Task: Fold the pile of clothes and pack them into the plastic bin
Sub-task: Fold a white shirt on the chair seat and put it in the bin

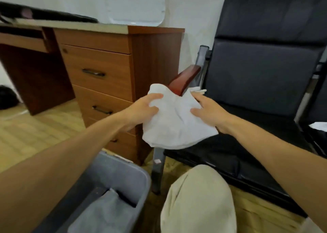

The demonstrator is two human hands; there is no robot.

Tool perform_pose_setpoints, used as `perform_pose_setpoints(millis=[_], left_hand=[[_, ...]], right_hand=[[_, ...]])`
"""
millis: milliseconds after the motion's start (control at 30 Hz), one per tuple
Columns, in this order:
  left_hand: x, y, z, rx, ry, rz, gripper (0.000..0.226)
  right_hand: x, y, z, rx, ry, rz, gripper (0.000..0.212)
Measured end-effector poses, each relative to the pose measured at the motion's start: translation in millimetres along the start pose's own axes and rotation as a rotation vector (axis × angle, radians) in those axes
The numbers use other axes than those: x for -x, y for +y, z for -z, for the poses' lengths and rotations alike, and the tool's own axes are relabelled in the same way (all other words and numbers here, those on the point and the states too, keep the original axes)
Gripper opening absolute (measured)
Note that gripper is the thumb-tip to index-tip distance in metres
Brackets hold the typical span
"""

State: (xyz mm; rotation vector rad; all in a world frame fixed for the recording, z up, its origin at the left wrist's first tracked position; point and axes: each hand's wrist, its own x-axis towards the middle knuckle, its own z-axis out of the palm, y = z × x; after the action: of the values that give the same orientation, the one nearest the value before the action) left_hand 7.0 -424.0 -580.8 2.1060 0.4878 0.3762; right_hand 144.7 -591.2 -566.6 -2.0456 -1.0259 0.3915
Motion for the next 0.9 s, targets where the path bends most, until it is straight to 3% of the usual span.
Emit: perform_pose_setpoints(millis=[100,300,667,767,900], left_hand=[[38.0,-38.3,38.8,-0.081,0.024,0.095,0.049],[137.5,-125.9,74.5,0.034,0.141,0.292,0.055],[327.2,-244.9,51.7,0.152,0.497,0.636,0.056],[357.5,-256.6,40.2,0.080,0.441,0.769,0.060],[375.4,-261.6,30.2,0.133,0.102,0.991,0.074]], right_hand=[[-15.0,-27.8,-50.3,0.090,-0.097,0.079,0.058],[-22.7,-47.9,-167.4,0.186,-0.316,0.178,0.052],[39.2,-52.9,-353.4,0.082,-0.660,0.264,0.052],[61.3,-45.5,-386.5,0.030,-0.739,0.235,0.051],[89.3,-27.2,-417.9,0.111,-0.834,0.042,0.046]])
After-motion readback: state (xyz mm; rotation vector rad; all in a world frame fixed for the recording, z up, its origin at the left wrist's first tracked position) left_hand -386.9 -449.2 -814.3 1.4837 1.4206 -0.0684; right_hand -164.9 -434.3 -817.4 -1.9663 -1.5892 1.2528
